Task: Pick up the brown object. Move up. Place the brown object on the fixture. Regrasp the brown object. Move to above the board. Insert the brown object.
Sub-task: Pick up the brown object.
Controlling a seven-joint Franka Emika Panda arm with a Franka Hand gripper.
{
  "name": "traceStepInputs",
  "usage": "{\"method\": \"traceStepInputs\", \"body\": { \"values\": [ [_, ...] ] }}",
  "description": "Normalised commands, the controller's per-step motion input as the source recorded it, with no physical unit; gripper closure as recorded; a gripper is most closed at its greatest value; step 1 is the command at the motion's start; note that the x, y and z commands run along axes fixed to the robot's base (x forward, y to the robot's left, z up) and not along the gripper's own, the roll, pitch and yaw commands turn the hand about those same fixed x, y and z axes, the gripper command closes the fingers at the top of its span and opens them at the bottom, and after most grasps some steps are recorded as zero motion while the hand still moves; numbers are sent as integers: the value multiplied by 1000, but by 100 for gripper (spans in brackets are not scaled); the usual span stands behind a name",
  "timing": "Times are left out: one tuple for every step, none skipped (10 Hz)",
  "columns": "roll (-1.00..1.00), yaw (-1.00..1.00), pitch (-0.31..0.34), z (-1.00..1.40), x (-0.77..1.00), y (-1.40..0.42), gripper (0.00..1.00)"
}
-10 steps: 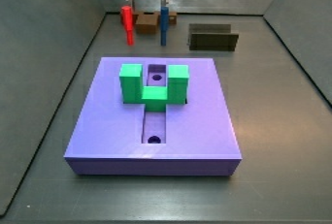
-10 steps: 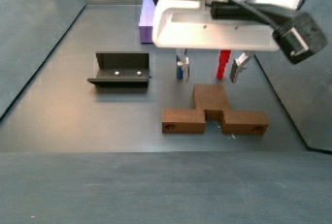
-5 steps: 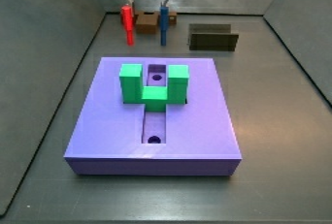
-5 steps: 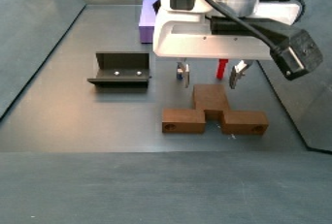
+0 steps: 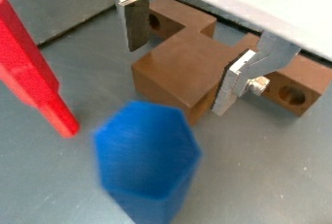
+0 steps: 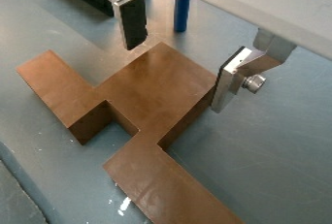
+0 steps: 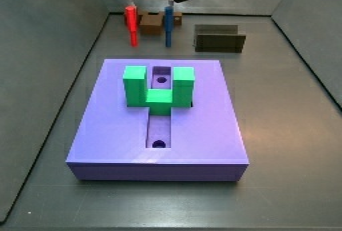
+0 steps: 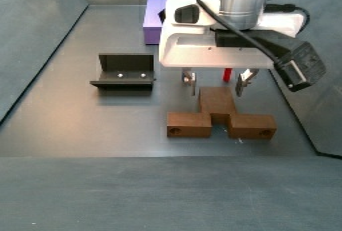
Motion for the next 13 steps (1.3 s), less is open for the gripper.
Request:
{"method": "traceStepInputs", "body": {
  "values": [
    [11, 0, 0, -266, 97, -100, 0],
    [14, 0, 0, -280, 49, -109, 0],
    [0, 0, 0, -209, 9, -83, 0],
    [0, 0, 0, -131, 0, 0, 0],
    [0, 0, 0, -63, 0, 0, 0],
    [0, 0, 0, -63, 0, 66, 0],
    [0, 0, 0, -66, 0, 66, 0],
    [0, 0, 0, -66, 0, 54, 0],
    [0, 0, 0, 0, 0, 0, 0],
    [0, 0, 0, 0, 0, 0, 100],
    [0, 0, 0, 0, 0, 0, 100],
    [0, 0, 0, 0, 0, 0, 100],
    [0, 0, 0, 0, 0, 0, 100]
  ]
}}
